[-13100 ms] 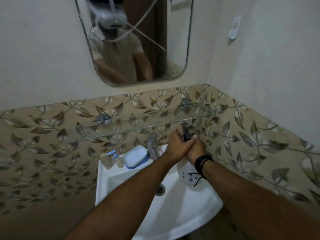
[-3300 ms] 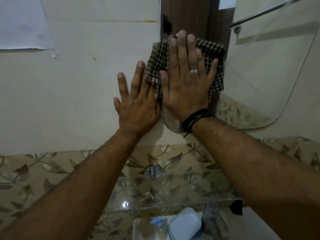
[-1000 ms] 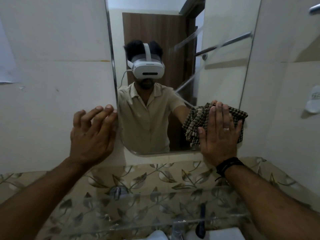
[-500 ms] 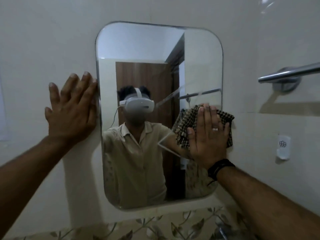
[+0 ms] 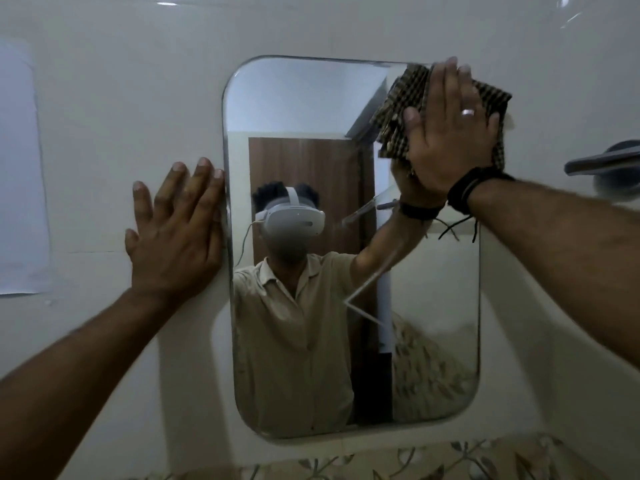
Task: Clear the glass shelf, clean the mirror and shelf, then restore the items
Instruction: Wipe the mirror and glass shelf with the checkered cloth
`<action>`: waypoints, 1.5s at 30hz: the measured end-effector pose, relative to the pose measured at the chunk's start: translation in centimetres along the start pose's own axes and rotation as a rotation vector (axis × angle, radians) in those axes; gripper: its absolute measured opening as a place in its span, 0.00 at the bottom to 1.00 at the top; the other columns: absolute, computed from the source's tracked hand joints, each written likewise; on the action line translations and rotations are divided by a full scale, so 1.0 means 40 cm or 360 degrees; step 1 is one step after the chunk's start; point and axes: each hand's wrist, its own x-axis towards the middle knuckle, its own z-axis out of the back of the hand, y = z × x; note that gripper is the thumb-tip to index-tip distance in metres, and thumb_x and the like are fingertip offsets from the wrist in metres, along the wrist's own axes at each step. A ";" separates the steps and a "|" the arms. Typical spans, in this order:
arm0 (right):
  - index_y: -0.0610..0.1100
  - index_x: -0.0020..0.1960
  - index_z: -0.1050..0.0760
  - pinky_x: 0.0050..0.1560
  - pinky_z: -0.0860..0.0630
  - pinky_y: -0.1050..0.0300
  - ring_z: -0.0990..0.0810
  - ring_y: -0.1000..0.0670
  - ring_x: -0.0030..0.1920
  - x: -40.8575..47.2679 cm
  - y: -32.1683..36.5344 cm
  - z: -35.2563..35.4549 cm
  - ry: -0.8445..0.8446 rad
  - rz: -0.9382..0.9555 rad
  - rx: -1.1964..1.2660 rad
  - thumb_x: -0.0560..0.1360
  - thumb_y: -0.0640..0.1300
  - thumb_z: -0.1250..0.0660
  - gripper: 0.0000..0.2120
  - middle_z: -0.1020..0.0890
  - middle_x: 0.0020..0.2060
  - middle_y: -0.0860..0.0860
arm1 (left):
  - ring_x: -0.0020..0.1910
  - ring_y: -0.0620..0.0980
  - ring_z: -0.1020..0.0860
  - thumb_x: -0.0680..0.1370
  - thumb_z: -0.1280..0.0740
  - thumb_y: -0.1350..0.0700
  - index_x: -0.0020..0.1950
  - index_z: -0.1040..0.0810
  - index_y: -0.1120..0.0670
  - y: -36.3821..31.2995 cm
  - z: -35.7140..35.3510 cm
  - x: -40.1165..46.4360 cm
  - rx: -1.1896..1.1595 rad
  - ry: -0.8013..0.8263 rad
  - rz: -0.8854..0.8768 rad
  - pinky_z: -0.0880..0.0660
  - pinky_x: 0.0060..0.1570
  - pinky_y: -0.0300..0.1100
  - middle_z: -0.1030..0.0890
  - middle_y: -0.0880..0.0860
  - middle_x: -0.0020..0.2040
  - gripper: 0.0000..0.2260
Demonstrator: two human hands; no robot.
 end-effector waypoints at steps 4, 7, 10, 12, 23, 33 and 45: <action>0.49 0.80 0.58 0.75 0.51 0.32 0.54 0.50 0.79 0.035 0.023 0.013 0.0009 -0.0030 0.0007 0.81 0.60 0.56 0.31 0.54 0.80 0.52 | 0.80 0.52 0.54 0.80 0.51 0.46 0.81 0.51 0.48 0.000 0.010 0.002 -0.0009 0.0034 0.0007 0.61 0.75 0.60 0.49 0.51 0.81 0.29; 0.48 0.80 0.57 0.75 0.51 0.33 0.53 0.49 0.79 0.042 0.038 0.016 -0.0026 -0.0020 -0.0039 0.81 0.60 0.56 0.31 0.53 0.80 0.52 | 0.80 0.53 0.54 0.80 0.52 0.45 0.81 0.52 0.48 0.000 0.009 0.008 0.0010 0.0042 0.0005 0.58 0.74 0.64 0.49 0.51 0.81 0.28; 0.49 0.80 0.54 0.75 0.51 0.34 0.49 0.47 0.79 0.041 0.050 0.011 -0.0079 -0.0014 -0.0078 0.80 0.61 0.58 0.31 0.49 0.80 0.51 | 0.80 0.53 0.53 0.81 0.52 0.46 0.81 0.52 0.48 0.003 0.004 0.008 0.0024 0.0042 -0.0002 0.56 0.74 0.65 0.49 0.51 0.81 0.28; 0.49 0.79 0.50 0.75 0.51 0.33 0.46 0.45 0.78 0.039 0.067 0.005 -0.0077 0.0014 -0.0122 0.80 0.62 0.59 0.31 0.45 0.79 0.49 | 0.80 0.53 0.53 0.81 0.53 0.45 0.81 0.52 0.47 0.006 0.001 0.006 0.0022 0.0033 -0.0006 0.56 0.74 0.65 0.49 0.51 0.81 0.28; 0.51 0.78 0.45 0.75 0.53 0.35 0.42 0.46 0.77 -0.040 0.225 -0.027 -0.0110 0.0152 -0.0033 0.79 0.62 0.59 0.31 0.39 0.77 0.50 | 0.80 0.54 0.53 0.81 0.53 0.45 0.81 0.51 0.47 0.005 0.000 -0.002 0.0001 0.0015 0.0003 0.57 0.74 0.64 0.49 0.51 0.81 0.27; 0.48 0.80 0.51 0.73 0.52 0.33 0.48 0.49 0.79 -0.204 0.248 -0.049 -0.0080 0.0373 -0.0009 0.79 0.62 0.57 0.33 0.48 0.80 0.50 | 0.80 0.54 0.54 0.82 0.56 0.43 0.81 0.51 0.47 -0.003 0.014 -0.005 -0.0011 0.0081 0.0042 0.57 0.74 0.65 0.50 0.51 0.81 0.27; 0.46 0.79 0.48 0.71 0.51 0.29 0.47 0.49 0.79 -0.437 0.231 -0.093 -0.0042 0.0485 0.0026 0.80 0.61 0.52 0.33 0.45 0.79 0.49 | 0.80 0.53 0.55 0.82 0.57 0.44 0.81 0.52 0.47 -0.004 0.013 -0.008 -0.0048 0.0090 0.0065 0.58 0.74 0.65 0.50 0.50 0.81 0.26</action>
